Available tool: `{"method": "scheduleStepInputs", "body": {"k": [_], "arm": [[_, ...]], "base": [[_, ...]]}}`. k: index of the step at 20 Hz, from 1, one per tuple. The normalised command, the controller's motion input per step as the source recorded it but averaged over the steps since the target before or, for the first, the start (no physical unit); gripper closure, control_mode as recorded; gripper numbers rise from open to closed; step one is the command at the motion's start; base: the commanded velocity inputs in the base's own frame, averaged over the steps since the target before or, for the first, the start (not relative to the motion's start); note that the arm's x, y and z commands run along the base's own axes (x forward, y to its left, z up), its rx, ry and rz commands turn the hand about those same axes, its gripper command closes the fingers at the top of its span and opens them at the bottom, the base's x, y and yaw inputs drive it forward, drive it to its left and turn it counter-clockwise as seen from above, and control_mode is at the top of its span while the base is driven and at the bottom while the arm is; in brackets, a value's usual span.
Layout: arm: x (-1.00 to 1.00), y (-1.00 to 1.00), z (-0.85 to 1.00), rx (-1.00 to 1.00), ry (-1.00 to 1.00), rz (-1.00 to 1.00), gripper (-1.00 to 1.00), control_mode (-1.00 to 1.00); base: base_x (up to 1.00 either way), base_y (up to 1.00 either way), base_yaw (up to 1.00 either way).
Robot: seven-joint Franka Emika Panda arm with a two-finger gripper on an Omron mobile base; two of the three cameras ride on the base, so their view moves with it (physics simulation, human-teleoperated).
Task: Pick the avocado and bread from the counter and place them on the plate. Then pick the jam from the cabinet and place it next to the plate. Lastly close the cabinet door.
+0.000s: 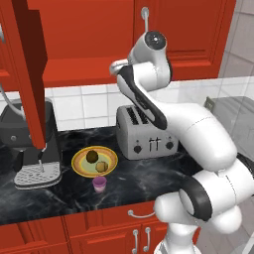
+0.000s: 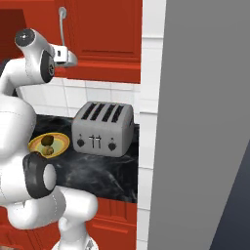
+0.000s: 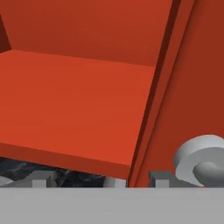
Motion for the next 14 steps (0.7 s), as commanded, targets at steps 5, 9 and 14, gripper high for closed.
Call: {"method": "scheduleStepInputs", "body": {"k": [5,9,14], "arm": [[0.61,0.0,-0.17,0.0,-0.05,0.04,-1.0,-1.0],[-0.03,0.02,-0.17,-0.05,-0.18,0.06,-1.0,-1.0],[-0.5,0.04,-0.22,-0.12,-0.36,0.06,-1.0,-1.0]], "base": [[0.0,0.0,0.0],[0.0,0.0,0.0],[0.0,0.0,0.0]]}}
